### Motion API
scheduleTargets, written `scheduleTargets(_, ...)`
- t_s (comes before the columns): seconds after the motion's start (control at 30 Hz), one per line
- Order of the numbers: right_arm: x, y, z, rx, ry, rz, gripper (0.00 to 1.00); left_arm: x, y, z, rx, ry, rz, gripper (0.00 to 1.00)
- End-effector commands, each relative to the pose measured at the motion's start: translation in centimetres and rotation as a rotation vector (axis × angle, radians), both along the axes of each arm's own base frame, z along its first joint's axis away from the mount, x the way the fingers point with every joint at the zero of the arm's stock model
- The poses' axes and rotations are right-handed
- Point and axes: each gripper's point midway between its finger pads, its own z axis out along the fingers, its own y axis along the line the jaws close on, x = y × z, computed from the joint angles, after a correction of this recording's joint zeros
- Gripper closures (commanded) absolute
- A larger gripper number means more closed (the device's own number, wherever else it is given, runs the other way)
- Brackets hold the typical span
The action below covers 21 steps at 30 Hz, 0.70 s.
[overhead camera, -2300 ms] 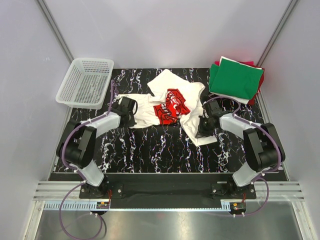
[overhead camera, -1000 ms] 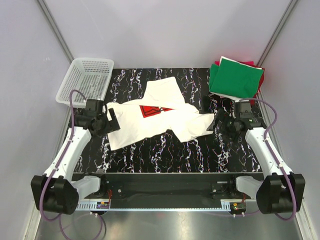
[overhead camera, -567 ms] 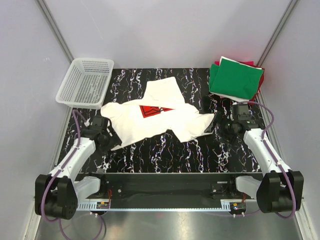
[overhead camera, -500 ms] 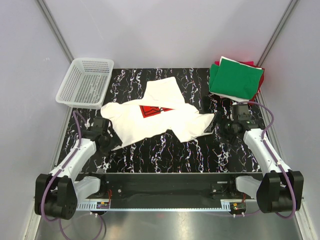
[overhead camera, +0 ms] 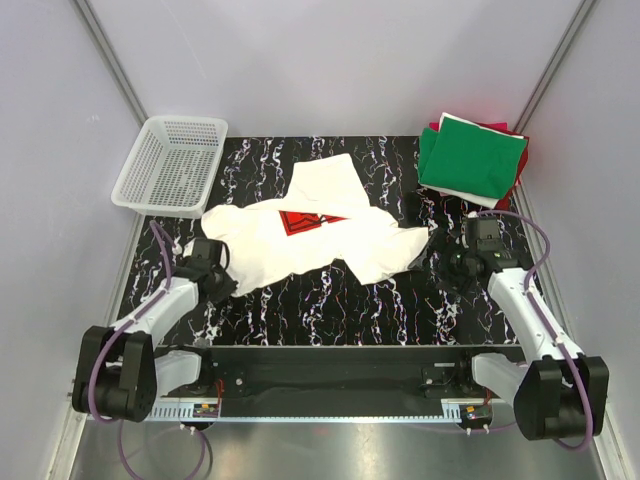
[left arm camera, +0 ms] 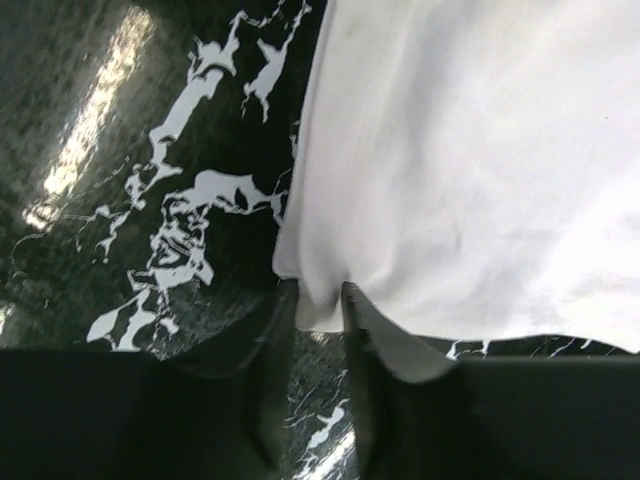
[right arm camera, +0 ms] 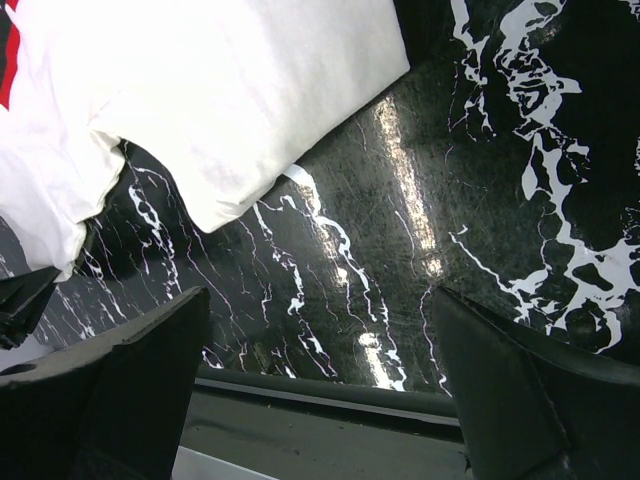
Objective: Fold and stack the t-shirts
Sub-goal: Flatten the tshirt out
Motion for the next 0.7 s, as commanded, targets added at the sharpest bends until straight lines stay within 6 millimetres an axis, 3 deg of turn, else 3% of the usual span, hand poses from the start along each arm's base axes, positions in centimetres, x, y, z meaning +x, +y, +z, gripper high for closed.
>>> scheduleTargets(0.0,0.4,0.2,0.6,0.013,-0.044,-0.025,0.0,1.8,0.0,0.2,0.023,-0.044,-0.016,0.82)
scheduleTargets(0.03,0.3,0.0,0.5,0.004,-0.04,-0.04,0.0,2.3,-0.2,0.8,0.019,-0.061,-0.025,1.0)
scheduleTargets(0.07,0.3,-0.2,0.5,-0.002,-0.038,-0.056,0.0,2.3,-0.2,1.2,0.022,-0.059,-0.029,1.0)
scheduleTargets(0.13,0.1,-0.6,0.2,-0.01,-0.034,-0.092,0.0,3.3,-0.2,3.9,0.025,-0.117,-0.033,1.0)
scheduleTargets(0.2,-0.1,-1.1,-0.5,-0.024,-0.016,-0.128,0.0,2.8,0.0,5.9,0.033,-0.131,-0.036,1.0)
scheduleTargets(0.23,0.0,-1.4,-0.8,-0.04,-0.014,-0.144,0.0,3.5,0.0,8.7,0.03,-0.207,-0.036,1.0)
scheduleTargets(0.3,0.2,-1.5,-1.7,-0.044,0.005,-0.161,0.01,3.6,0.2,11.3,0.041,-0.241,-0.049,1.0)
scheduleTargets(0.5,2.3,-2.2,-3.2,-0.093,0.031,-0.166,0.06,2.8,0.1,15.1,0.077,-0.215,-0.149,0.99)
scheduleTargets(0.67,4.4,-1.8,-3.3,-0.085,0.01,-0.141,0.19,2.0,0.8,16.2,0.135,-0.199,-0.216,0.93)
